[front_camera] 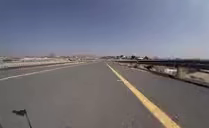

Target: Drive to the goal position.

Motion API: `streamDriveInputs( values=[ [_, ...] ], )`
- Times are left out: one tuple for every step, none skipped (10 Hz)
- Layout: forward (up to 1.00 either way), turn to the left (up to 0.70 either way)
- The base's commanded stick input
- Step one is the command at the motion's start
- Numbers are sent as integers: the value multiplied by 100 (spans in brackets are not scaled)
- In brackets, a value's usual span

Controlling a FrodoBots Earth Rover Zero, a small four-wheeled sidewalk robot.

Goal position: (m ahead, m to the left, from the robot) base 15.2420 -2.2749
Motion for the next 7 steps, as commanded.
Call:
streamDriveInputs(
  values=[
    [100,21],
    [100,20],
    [100,6],
    [100,0],
    [100,0],
    [100,0],
    [100,0]
  ],
)
